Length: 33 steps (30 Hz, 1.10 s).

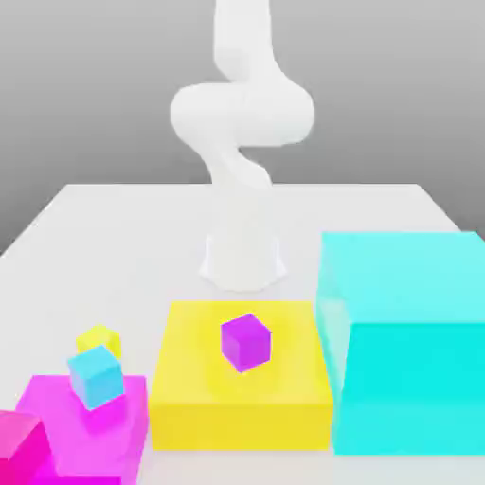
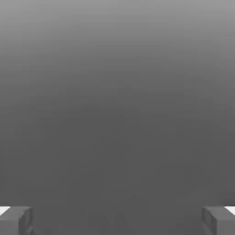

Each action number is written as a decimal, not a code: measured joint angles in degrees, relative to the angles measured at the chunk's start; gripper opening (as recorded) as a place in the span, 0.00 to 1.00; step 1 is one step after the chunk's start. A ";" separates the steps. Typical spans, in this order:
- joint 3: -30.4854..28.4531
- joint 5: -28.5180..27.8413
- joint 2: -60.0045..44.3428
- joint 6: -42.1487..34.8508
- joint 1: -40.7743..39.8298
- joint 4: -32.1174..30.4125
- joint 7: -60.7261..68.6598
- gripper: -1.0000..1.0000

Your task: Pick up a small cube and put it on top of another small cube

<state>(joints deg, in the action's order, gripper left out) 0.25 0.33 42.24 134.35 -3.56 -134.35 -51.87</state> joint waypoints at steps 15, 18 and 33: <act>1.58 0.84 -21.60 15.56 -20.87 -15.52 -37.22 0.50; 1.85 0.86 -25.87 18.64 -24.91 -18.60 -44.67 0.50; -0.84 0.15 -49.54 36.36 -37.08 -29.00 -73.82 0.50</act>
<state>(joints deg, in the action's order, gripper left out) -0.59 0.48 -7.29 170.71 -40.64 -163.35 -125.70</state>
